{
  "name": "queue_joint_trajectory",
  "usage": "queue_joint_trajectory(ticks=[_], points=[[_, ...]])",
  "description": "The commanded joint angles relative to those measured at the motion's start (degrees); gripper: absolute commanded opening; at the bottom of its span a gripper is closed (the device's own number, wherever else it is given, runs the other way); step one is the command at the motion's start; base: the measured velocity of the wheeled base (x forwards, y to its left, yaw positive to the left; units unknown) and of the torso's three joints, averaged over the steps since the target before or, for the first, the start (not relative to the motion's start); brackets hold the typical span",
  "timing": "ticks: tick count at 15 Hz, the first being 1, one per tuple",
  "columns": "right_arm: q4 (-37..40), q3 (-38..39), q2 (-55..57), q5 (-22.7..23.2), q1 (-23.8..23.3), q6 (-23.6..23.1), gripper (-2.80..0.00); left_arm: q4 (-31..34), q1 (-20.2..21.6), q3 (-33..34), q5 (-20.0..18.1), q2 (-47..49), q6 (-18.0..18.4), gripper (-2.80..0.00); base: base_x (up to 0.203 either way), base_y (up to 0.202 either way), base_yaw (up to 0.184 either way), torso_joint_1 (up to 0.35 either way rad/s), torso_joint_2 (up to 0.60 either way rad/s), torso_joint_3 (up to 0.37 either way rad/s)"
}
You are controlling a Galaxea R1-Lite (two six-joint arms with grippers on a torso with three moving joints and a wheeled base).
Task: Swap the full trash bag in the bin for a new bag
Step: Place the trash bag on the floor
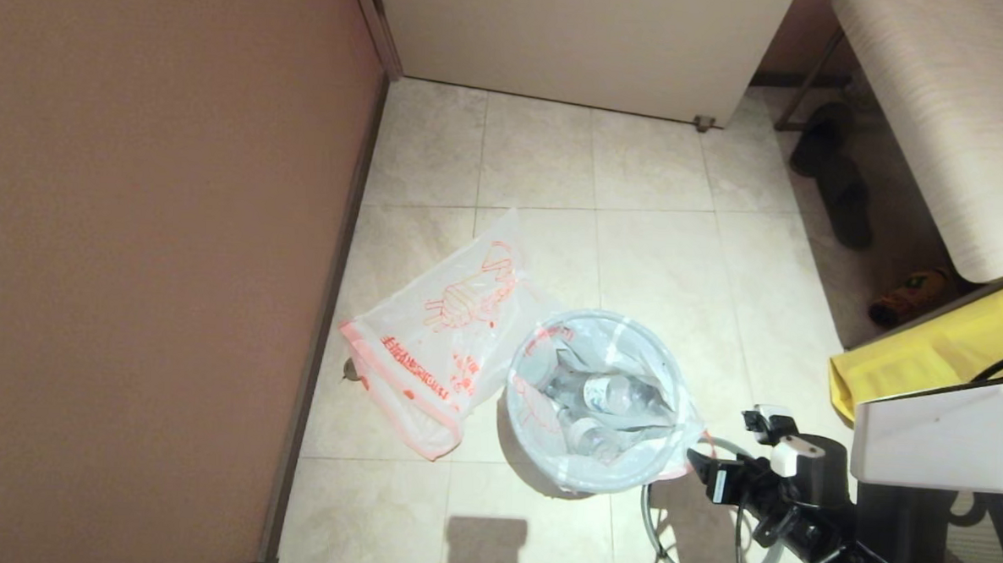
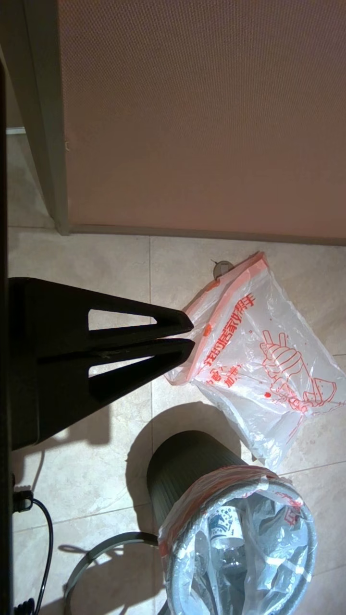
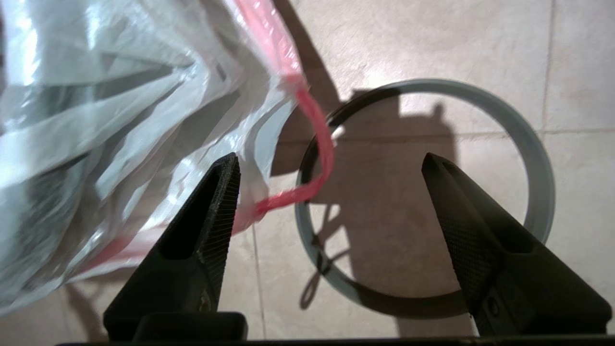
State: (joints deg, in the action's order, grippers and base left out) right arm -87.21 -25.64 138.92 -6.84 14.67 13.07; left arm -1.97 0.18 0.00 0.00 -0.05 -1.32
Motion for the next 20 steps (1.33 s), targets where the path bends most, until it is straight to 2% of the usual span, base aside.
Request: queue_joint_trajectory(ticks=[1, 5, 7, 11, 14, 18, 20], points=[[-2.7, -2.2, 1.9, -1.9, -0.5, -0.6, 0.0, 0.0, 0.0, 0.0, 0.0, 0.0, -0.1, -2.8, 0.0, 0.0, 0.0, 0.0, 0.0, 0.0], [-2.7, -3.5, 2.0, -1.9, -3.9, -0.5, 0.0, 0.0, 0.0, 0.0, 0.0, 0.0, -0.1, -2.8, 0.0, 0.0, 0.0, 0.0, 0.0, 0.0], [-2.7, -4.3, 3.3, -1.9, -4.2, -0.7, 0.0, 0.0, 0.0, 0.0, 0.0, 0.0, 0.0, -2.8, 0.0, 0.0, 0.0, 0.0, 0.0, 0.0], [-2.7, -9.3, 6.4, -1.9, -3.5, -2.6, 0.0, 0.0, 0.0, 0.0, 0.0, 0.0, -0.1, -2.8, 0.0, 0.0, 0.0, 0.0, 0.0, 0.0], [-0.1, -14.7, 10.3, -1.9, -2.1, -7.3, 0.0, 0.0, 0.0, 0.0, 0.0, 0.0, -0.1, -2.8, 0.0, 0.0, 0.0, 0.0, 0.0, 0.0], [0.9, -19.0, 13.0, -2.2, -0.5, -8.3, 0.0, 0.0, 0.0, 0.0, 0.0, 0.0, -0.1, -2.8, 0.0, 0.0, 0.0, 0.0, 0.0, 0.0], [1.5, -21.1, 14.3, -2.4, -0.5, -10.9, 0.0, 0.0, 0.0, 0.0, 0.0, 0.0, -0.1, -2.8, 0.0, 0.0, 0.0, 0.0, 0.0, 0.0]])
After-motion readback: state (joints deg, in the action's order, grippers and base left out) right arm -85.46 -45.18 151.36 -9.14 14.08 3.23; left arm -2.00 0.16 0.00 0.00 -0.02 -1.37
